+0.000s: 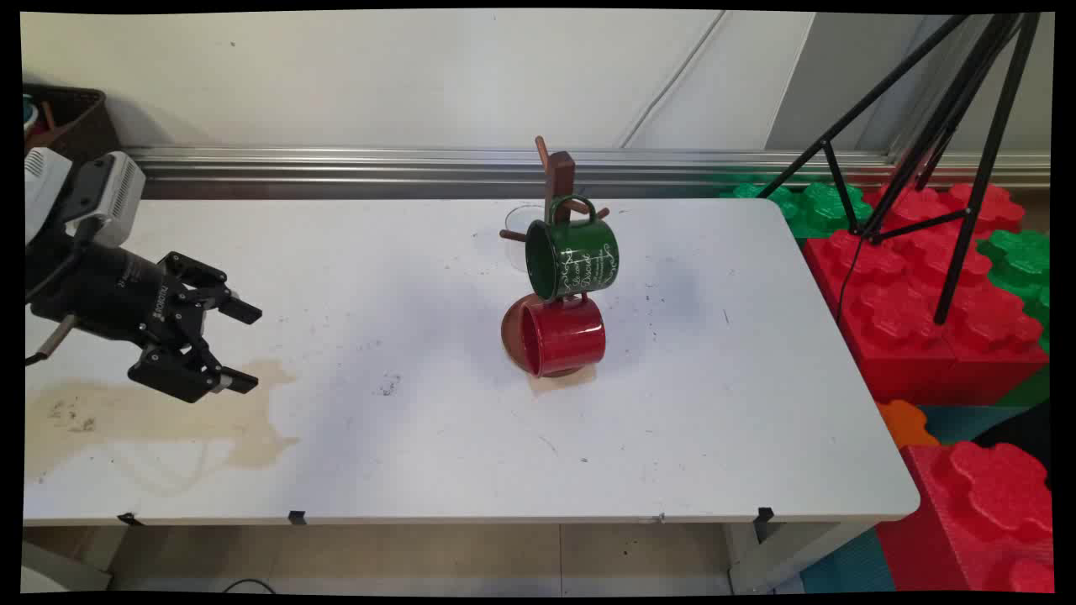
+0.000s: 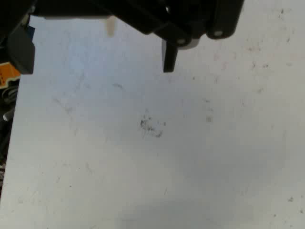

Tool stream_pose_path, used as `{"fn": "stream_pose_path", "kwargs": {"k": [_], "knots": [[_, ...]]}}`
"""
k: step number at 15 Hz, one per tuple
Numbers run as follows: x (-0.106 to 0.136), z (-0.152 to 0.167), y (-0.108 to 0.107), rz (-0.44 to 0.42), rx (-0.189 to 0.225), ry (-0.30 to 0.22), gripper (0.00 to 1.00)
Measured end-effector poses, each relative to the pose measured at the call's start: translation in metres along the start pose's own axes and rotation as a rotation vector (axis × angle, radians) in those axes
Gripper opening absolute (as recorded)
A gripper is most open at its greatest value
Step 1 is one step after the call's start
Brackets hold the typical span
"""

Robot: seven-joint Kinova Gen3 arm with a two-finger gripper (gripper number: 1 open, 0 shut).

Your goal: Pick up the green mug from the rack

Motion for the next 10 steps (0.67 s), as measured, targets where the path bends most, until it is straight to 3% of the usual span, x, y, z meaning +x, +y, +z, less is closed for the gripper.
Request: {"fn": "stream_pose_path", "kwargs": {"k": [10], "knots": [[0.025,-0.007,0.015,-0.043,0.007,0.064,1.0]]}}
